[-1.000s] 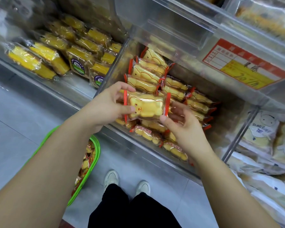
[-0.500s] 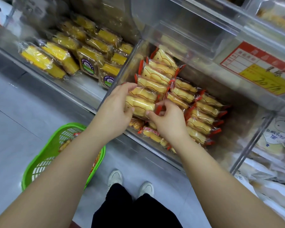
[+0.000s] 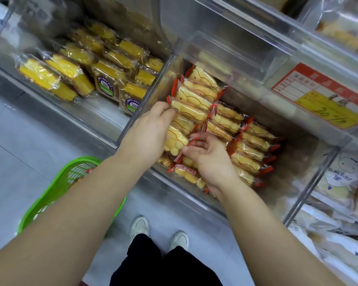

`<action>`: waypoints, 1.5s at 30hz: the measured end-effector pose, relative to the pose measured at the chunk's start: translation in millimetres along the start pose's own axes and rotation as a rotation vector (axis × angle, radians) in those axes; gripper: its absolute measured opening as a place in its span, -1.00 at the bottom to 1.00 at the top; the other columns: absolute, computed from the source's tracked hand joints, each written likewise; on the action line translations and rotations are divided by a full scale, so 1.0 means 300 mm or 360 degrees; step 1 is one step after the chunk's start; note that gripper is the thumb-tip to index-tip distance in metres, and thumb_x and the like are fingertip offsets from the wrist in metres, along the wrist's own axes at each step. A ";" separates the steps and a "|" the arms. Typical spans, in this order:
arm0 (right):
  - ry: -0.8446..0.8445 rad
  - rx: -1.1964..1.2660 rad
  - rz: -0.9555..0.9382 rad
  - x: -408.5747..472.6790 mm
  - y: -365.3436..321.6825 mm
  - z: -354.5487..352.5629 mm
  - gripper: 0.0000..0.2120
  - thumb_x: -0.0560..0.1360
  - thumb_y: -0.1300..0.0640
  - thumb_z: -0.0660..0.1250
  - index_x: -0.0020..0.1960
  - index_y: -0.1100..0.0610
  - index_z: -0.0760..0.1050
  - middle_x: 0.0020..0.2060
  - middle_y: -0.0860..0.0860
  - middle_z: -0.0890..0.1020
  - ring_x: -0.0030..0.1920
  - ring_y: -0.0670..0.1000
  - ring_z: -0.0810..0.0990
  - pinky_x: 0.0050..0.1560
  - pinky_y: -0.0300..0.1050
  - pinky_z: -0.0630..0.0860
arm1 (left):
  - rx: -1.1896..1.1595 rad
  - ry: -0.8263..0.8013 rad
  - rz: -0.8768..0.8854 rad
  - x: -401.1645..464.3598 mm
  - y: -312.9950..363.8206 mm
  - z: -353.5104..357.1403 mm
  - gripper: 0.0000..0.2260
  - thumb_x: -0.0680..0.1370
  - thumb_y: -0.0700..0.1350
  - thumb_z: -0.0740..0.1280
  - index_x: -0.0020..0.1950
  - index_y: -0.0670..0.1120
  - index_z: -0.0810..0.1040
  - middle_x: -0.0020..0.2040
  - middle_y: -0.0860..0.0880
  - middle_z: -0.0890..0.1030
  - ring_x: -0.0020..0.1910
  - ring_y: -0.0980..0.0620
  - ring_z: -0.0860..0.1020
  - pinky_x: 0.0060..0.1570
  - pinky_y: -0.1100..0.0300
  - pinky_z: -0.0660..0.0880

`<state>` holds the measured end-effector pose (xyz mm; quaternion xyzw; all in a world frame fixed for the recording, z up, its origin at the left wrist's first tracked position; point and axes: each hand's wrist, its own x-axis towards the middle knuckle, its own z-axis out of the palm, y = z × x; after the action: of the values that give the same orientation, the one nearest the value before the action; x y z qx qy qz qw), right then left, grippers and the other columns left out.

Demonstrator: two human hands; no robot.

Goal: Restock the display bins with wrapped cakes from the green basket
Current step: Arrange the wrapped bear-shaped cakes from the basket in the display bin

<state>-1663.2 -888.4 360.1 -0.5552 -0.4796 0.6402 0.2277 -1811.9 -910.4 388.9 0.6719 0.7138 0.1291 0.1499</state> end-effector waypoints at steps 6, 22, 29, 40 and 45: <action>0.0331 -0.0305 -0.0029 0.045 -0.051 -0.085 -0.80 0.50 0.24 0.28 -0.12 -0.07 0.45 -0.12 -0.07 0.58 -0.10 -0.02 0.58 -0.21 -0.24 0.50 | 0.0229 -0.0078 0.0139 -0.029 -0.003 -0.004 -0.39 0.44 -0.34 0.34 0.46 -0.14 0.23 0.43 -0.12 0.29 0.40 -0.12 0.25 0.32 0.03 0.28; 0.0606 -0.0043 0.0113 0.133 -0.130 -0.066 -0.63 0.35 -0.33 0.31 -0.14 -0.04 0.40 -0.05 -0.03 0.59 0.03 0.03 0.58 0.14 0.09 0.51 | 0.0581 -0.0307 0.0341 0.047 -0.007 -0.008 -0.19 0.49 -0.29 0.34 0.52 -0.13 -0.18 0.54 -0.12 -0.11 0.52 -0.12 -0.18 0.46 0.08 -0.03; 0.0682 -0.0169 0.0081 0.236 -0.195 -0.078 -0.82 0.47 -0.09 0.34 -0.04 0.00 0.50 -0.13 -0.02 0.60 -0.03 0.06 0.61 0.07 0.02 0.56 | 0.0566 -0.0220 0.0370 0.032 -0.015 0.004 -0.22 0.46 -0.25 0.38 0.51 -0.15 -0.07 0.50 -0.16 0.07 0.50 -0.13 -0.04 0.45 0.09 0.01; 0.0480 0.0015 0.0229 0.220 -0.169 -0.097 -0.62 0.46 -0.08 0.36 0.19 0.08 0.47 0.06 0.03 0.60 0.10 0.07 0.57 0.24 0.09 0.46 | 0.0349 -0.0262 0.0318 0.043 -0.014 0.007 -0.21 0.46 -0.33 0.36 0.52 -0.09 -0.06 0.54 -0.08 -0.03 0.52 -0.08 -0.15 0.44 0.11 -0.01; 0.0402 -0.0299 0.0065 0.036 -0.134 -0.097 -0.57 0.40 -0.16 0.38 0.17 0.03 0.47 -0.03 -0.06 0.61 -0.07 -0.05 0.61 0.01 -0.05 0.58 | 0.0064 -0.0200 0.0268 0.008 -0.035 -0.013 -0.25 0.40 -0.48 0.28 0.51 -0.13 0.08 0.52 -0.13 0.09 0.51 -0.10 0.02 0.45 0.08 0.11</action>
<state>-1648.9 -851.4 391.9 -0.6599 -0.4936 0.5219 0.2201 -1823.2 -908.7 388.4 0.7391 0.6465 0.0846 0.1694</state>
